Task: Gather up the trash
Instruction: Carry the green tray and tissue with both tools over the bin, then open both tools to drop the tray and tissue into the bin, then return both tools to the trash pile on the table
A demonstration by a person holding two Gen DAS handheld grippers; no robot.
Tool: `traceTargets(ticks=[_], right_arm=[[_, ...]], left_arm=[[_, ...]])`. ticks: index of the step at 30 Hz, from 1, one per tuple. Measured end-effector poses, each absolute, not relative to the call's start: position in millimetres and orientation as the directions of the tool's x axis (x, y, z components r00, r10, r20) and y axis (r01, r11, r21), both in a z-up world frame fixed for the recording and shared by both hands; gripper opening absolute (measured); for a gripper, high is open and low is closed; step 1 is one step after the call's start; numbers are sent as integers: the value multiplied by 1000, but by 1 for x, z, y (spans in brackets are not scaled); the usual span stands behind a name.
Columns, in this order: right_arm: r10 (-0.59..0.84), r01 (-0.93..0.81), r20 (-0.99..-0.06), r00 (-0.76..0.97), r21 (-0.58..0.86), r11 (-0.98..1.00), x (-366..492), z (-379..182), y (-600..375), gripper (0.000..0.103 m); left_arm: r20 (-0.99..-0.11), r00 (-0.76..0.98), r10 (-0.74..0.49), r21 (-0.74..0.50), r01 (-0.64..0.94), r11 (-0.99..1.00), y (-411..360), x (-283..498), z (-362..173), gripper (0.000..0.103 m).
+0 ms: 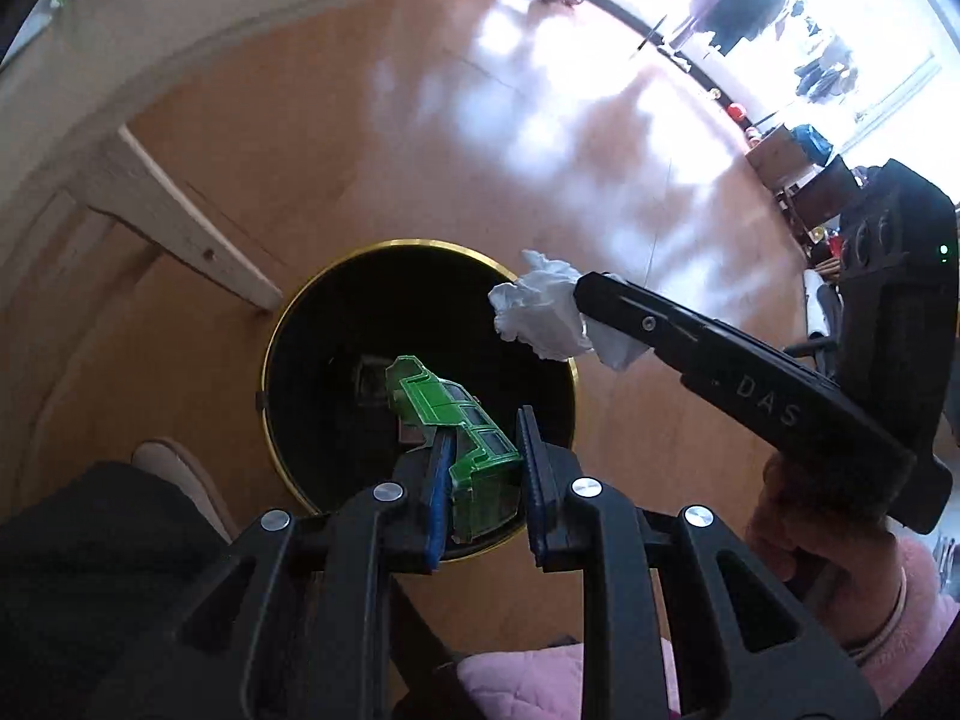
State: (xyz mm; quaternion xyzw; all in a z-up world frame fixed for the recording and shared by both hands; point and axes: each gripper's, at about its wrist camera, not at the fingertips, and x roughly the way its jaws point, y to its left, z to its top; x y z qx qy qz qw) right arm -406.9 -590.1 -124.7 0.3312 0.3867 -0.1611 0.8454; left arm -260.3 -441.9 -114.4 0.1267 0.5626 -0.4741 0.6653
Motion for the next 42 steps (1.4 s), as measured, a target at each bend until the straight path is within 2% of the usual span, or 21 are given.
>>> traceTargets(ticks=[10, 11, 12, 13, 14, 15, 16, 17, 20, 23, 26, 28, 31, 34, 36, 38, 42], right_arm=[[2, 531, -763, 647, 452, 716, -393, -125, -595, 9], [-5, 534, -758, 652, 455, 713, -394, -123, -596, 9], [-10, 533, -753, 658, 457, 712, -395, -121, -597, 9], [-17, 539, -752, 659, 456, 709, -396, -119, -599, 18], [-36, 557, -753, 657, 453, 696, -398, -116, -602, 55], [-50, 568, -746, 664, 459, 684, -399, -113, -604, 81], [-69, 576, -728, 682, 477, 664, -405, -108, -608, 94], [-71, 574, -717, 693, 490, 657, -409, -104, -612, 97], [-129, 593, -699, 704, 477, 649, -416, -91, -619, 97], [-225, 618, -674, 703, 423, 662, -422, -77, -618, 97], [-330, 643, -679, 655, 272, 716, -407, -67, -605, 97], [-352, 627, -684, 639, 198, 753, -391, -62, -595, 97], [-338, 576, -664, 667, 172, 799, -361, -46, -578, 97], [-329, 524, -628, 705, 149, 838, -328, -26, -560, 97], [-299, 464, -602, 740, 136, 875, -298, -10, -541, 97], [-262, 405, -595, 760, 117, 907, -274, 0, -525, 97], [-162, 236, -603, 781, 45, 971, -213, 16, -478, 97]], left_arm=[[-867, -111, -486, -394, 750, 531, -436, -252, -124, 20], [-862, -120, -493, -405, 746, 528, -436, -252, -124, 22], [-857, -123, -500, -416, 738, 532, -436, -251, -124, 29], [-855, -126, -503, -424, 729, 538, -435, -251, -123, 65], [-853, -118, -508, -427, 719, 549, -434, -251, -122, 97], [-845, -93, -526, -429, 705, 564, -431, -252, -121, 96], [-844, -85, -529, -428, 701, 570, -429, -252, -121, 96], [-846, -89, -526, -427, 704, 568, -430, -252, -121, 96], [-849, -32, -527, -389, 714, 583, -427, -250, -113, 96], [-788, 114, -605, -351, 724, 594, -412, -243, -72, 96], [-705, 261, -660, -302, 731, 611, -383, -225, -16, 97], [-682, 341, -647, -258, 715, 649, -359, -210, 9, 97], [-670, 525, -525, -151, 596, 789, -309, -180, 33, 97], [-670, 635, -383, -84, 448, 890, -244, -138, 40, 97], [-680, 692, -244, -29, 306, 951, -191, -107, 33, 97], [-722, 682, -119, -2, 170, 985, -139, -73, 16, 97], [-777, 628, -35, -55, -12, 998, -68, -28, -7, 97]])
